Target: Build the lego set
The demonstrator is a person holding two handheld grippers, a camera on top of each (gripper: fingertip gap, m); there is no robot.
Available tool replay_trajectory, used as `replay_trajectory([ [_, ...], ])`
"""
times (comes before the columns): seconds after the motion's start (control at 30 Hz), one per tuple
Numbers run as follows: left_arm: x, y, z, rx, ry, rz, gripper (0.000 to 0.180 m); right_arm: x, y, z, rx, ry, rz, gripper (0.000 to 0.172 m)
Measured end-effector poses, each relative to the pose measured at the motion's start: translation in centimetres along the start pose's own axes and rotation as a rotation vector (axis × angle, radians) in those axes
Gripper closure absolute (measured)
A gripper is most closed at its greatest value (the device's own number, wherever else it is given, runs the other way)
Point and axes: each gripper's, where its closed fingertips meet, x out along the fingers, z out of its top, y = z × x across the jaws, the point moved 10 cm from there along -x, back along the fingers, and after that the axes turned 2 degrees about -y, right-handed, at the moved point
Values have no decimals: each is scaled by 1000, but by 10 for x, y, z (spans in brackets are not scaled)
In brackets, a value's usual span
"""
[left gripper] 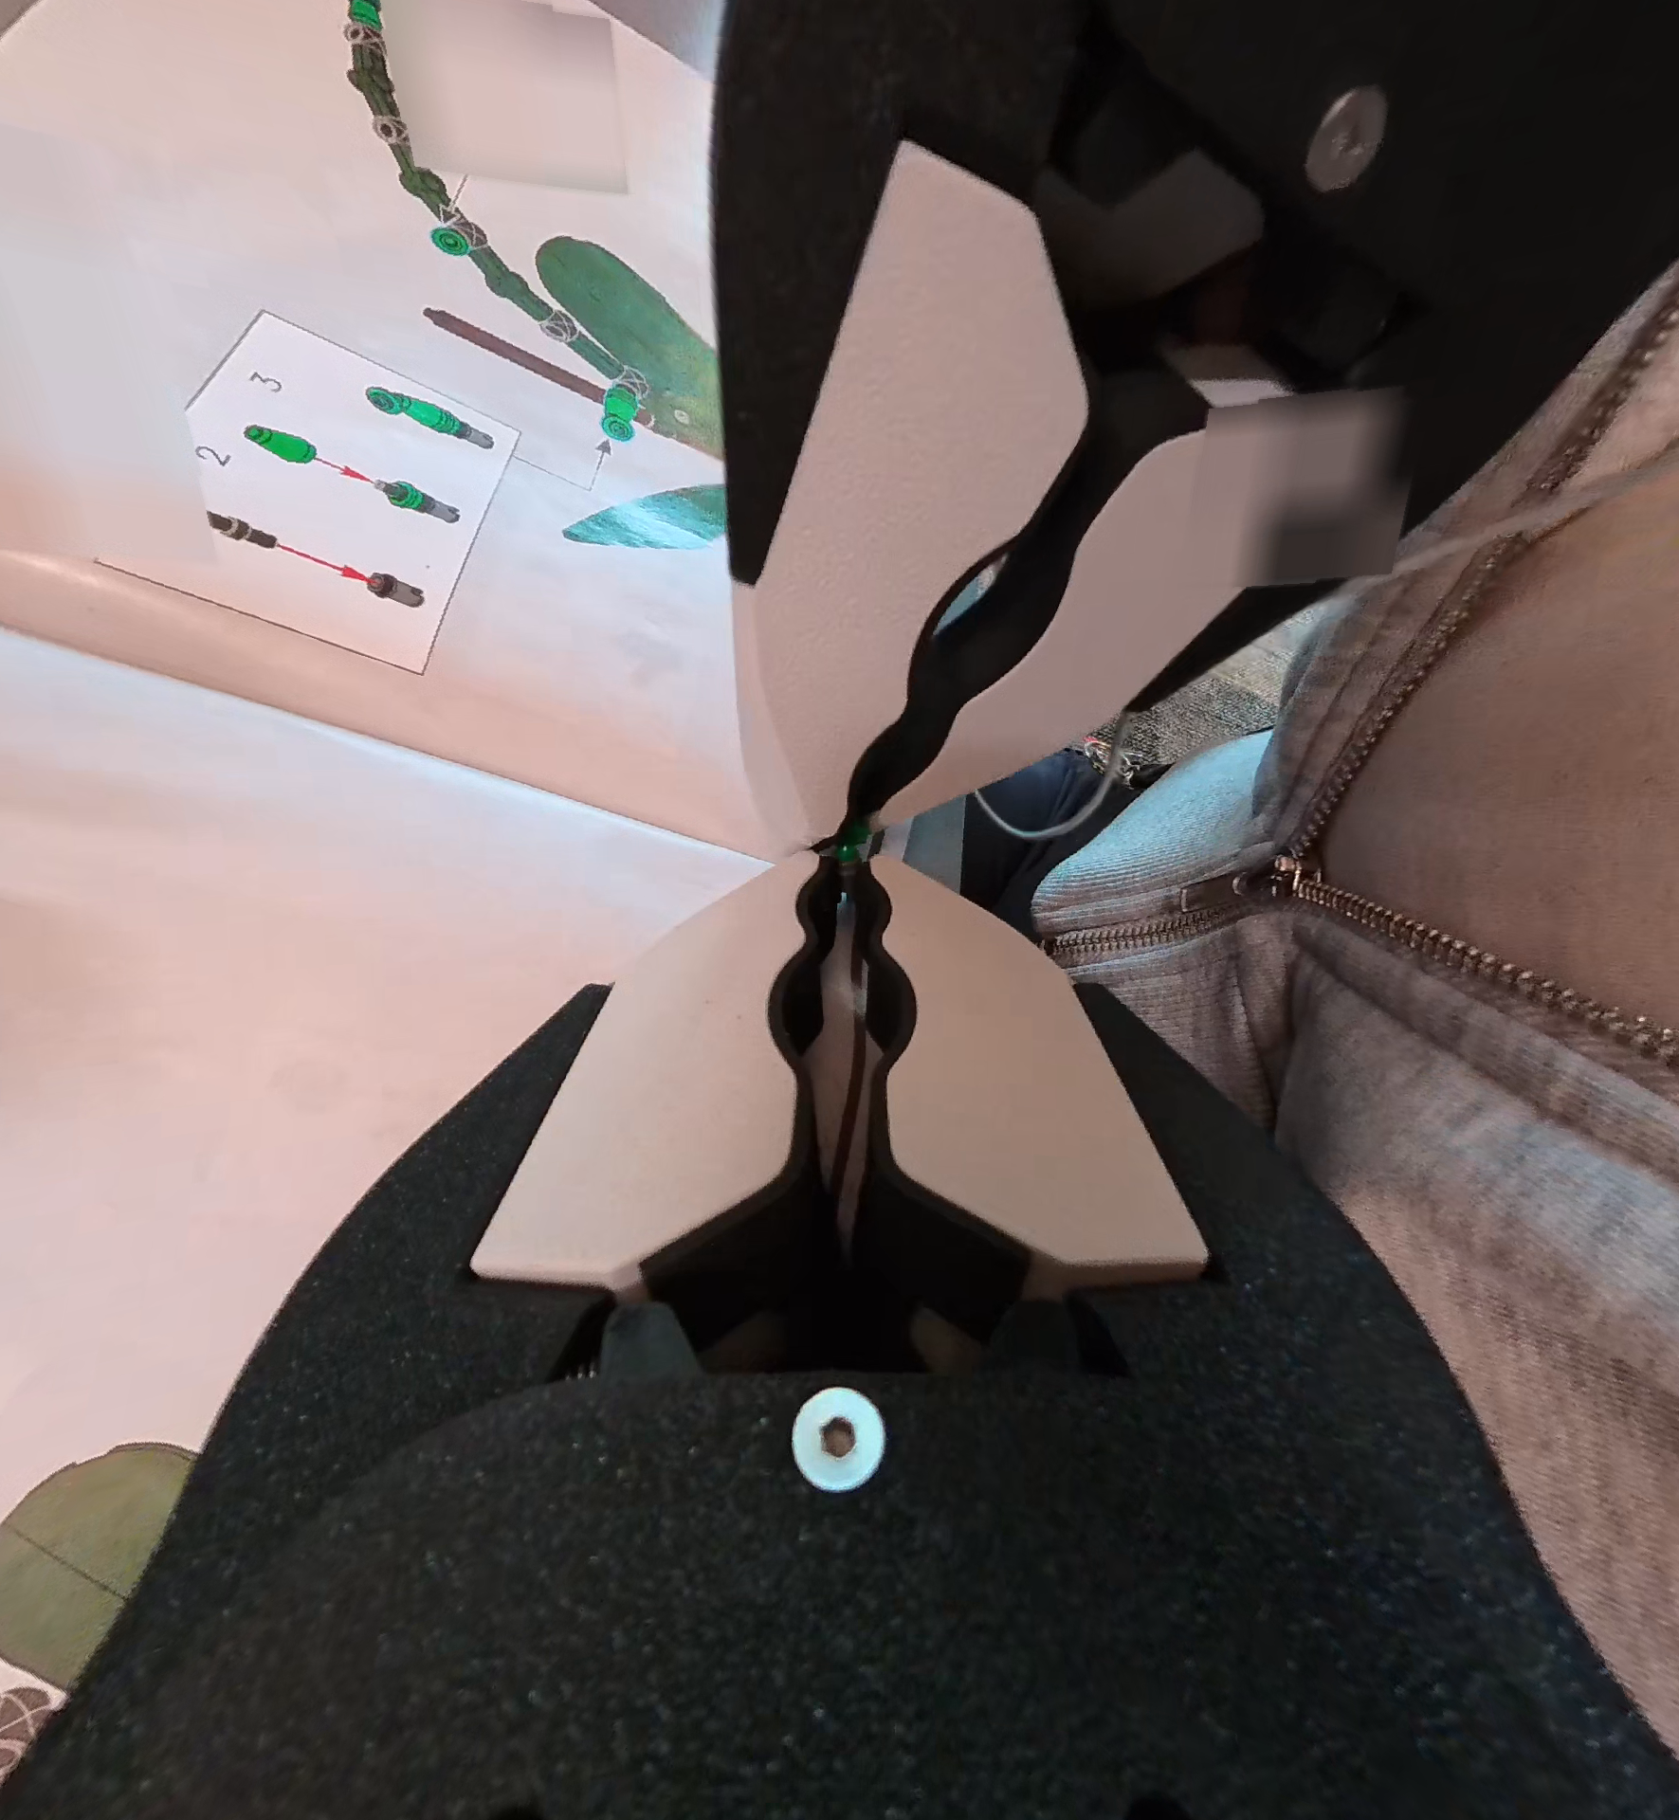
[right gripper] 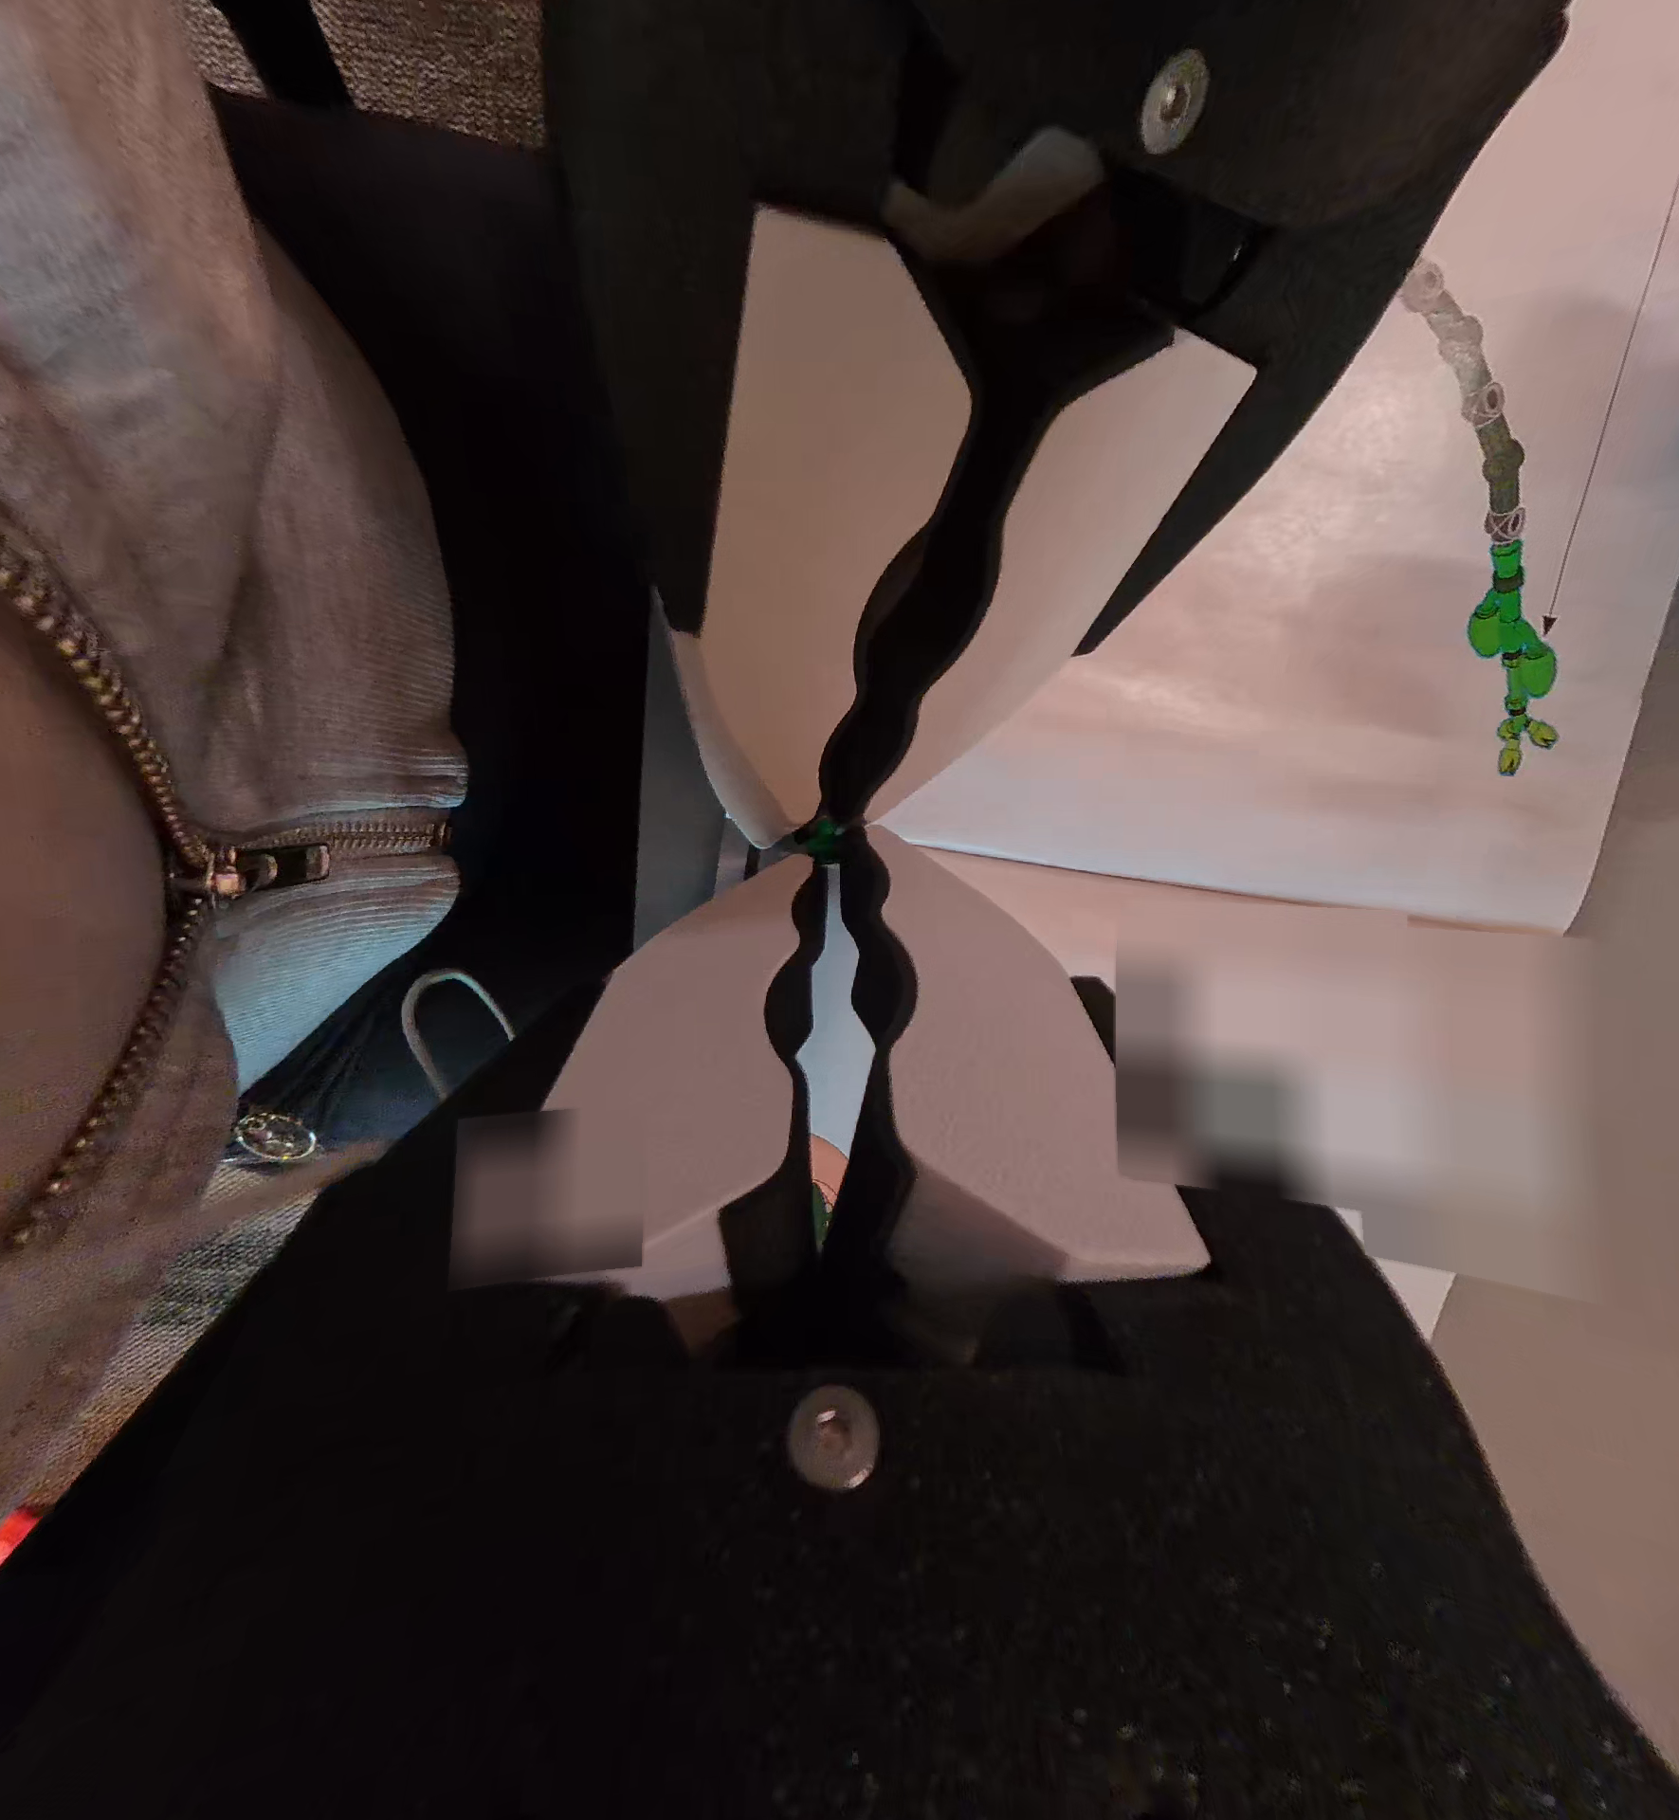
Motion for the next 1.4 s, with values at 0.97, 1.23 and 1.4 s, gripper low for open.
replay_trajectory([
  [0.97, -23, 7, 6, -20, -282, -2, 165, -28, -13, -34, 392, -457, -95, 169],
  [1.23, -21, 0, 12, 66, -355, 114, 171, -27, -2, -18, 219, -349, -209, 169],
  [1.4, -23, -2, 11, 75, -377, 104, 177, -31, 1, -14, 191, -338, -238, 169],
])
